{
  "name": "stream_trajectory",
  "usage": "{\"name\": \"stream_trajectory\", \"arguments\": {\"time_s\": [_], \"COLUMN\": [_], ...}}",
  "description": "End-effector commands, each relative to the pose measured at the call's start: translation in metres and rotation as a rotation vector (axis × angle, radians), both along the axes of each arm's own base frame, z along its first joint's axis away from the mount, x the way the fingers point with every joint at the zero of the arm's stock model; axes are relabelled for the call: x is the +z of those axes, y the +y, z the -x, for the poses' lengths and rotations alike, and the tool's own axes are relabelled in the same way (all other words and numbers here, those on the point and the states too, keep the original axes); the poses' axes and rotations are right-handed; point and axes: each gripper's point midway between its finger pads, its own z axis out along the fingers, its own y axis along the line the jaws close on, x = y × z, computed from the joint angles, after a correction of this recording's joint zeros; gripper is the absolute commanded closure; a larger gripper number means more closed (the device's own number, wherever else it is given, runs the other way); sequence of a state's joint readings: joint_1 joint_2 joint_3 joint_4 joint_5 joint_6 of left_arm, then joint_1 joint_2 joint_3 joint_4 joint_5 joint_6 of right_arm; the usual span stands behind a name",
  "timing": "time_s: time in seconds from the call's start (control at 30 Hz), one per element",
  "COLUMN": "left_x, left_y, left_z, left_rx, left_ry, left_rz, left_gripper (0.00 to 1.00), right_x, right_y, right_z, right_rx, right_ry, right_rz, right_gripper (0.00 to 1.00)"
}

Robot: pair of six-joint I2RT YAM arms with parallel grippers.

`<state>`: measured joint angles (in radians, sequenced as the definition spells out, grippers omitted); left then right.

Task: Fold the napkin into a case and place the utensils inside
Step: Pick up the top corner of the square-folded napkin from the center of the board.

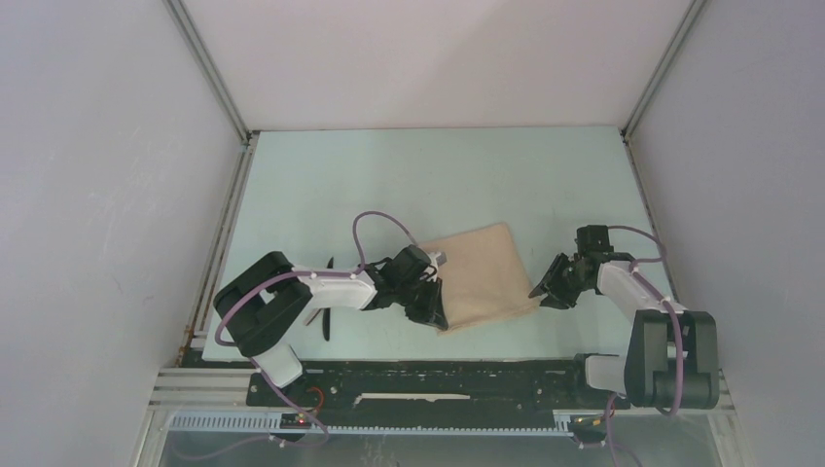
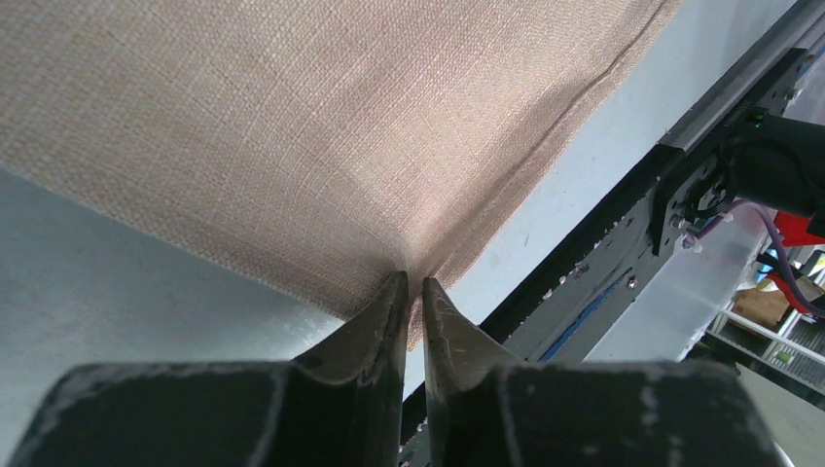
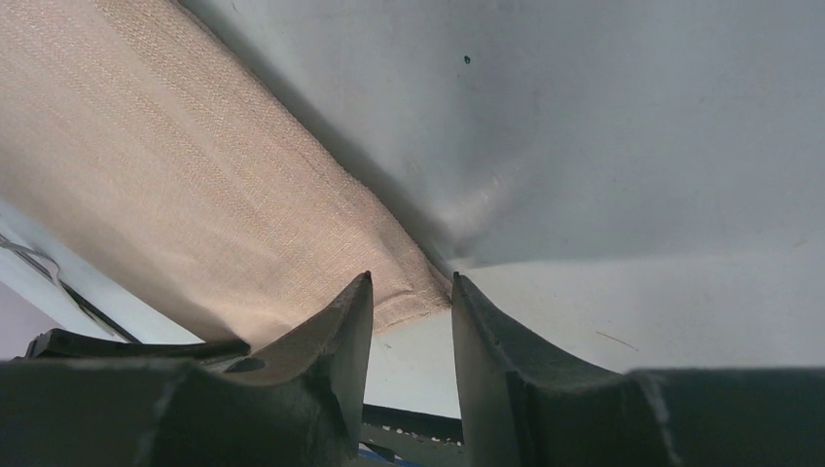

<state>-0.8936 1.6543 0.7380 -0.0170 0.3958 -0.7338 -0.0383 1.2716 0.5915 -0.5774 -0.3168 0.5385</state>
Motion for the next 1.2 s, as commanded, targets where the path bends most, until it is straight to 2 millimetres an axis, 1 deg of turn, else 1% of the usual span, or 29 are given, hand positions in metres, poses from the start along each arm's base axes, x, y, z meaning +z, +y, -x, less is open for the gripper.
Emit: {"name": "stream_trajectory", "arguments": {"time_s": [0.0,0.03,0.13,0.2,0.23,0.3,0.37,0.43,0.53,0.6,0.63,0.7,0.8,0.87,0.97,1.03,1.17], "left_x": [0.006,0.007,0.008,0.008,0.008,0.008,0.01,0.012,0.014,0.013,0.011,0.009,0.006,0.008,0.01,0.01,0.01], "left_y": [0.005,0.005,0.005,0.006,0.006,0.006,0.006,0.007,0.008,0.01,0.01,0.01,0.011,0.01,0.007,0.004,0.002], "left_z": [0.002,0.001,0.002,0.001,0.001,0.001,0.001,0.0,0.0,0.0,0.001,0.004,0.006,0.005,0.003,0.003,0.002], "left_rx": [-0.003,-0.002,-0.002,0.002,0.003,0.005,0.007,0.013,0.023,0.028,0.03,0.032,0.038,0.041,0.04,0.037,0.038], "left_ry": [-0.02,-0.021,-0.024,-0.026,-0.026,-0.026,-0.033,-0.041,-0.049,-0.044,-0.039,-0.022,-0.006,-0.017,-0.025,-0.023,-0.024], "left_rz": [0.007,0.008,0.009,0.008,0.007,0.006,0.011,0.015,0.017,0.015,0.013,0.018,0.013,0.023,0.04,0.041,0.044], "left_gripper": [0.81,0.82,0.82,0.82,0.82,0.82,0.82,0.79,0.75,0.74,0.74,0.74,0.76,0.76,0.74,0.74,0.74], "right_x": [-0.002,-0.003,-0.001,0.003,0.005,0.009,0.013,0.019,0.028,0.032,0.034,0.032,0.037,0.042,0.048,0.049,0.049], "right_y": [0.002,0.003,0.003,0.005,0.006,0.009,0.013,0.017,0.034,0.045,0.048,0.043,0.037,0.041,0.062,0.081,0.121], "right_z": [-0.002,-0.002,-0.002,-0.004,-0.005,-0.007,-0.009,-0.012,-0.016,-0.018,-0.019,-0.019,-0.024,-0.025,-0.029,-0.032,-0.047], "right_rx": [0.001,0.004,0.006,0.013,0.022,0.045,0.072,0.098,0.181,0.228,0.244,0.252,0.251,0.272,0.35,0.417,0.514], "right_ry": [-0.009,-0.009,-0.019,-0.044,-0.056,-0.082,-0.108,-0.13,-0.163,-0.159,-0.154,-0.121,-0.132,-0.153,-0.182,-0.186,-0.204], "right_rz": [-0.005,-0.01,-0.011,-0.019,-0.024,-0.04,-0.047,-0.046,-0.045,-0.037,-0.024,0.036,0.078,0.057,0.005,-0.02,-0.084], "right_gripper": [0.57,0.58,0.71,0.79,0.84,0.99,1.0,1.0,1.0,1.0,1.0,1.0,1.0,1.0,1.0,1.0,1.0]}}
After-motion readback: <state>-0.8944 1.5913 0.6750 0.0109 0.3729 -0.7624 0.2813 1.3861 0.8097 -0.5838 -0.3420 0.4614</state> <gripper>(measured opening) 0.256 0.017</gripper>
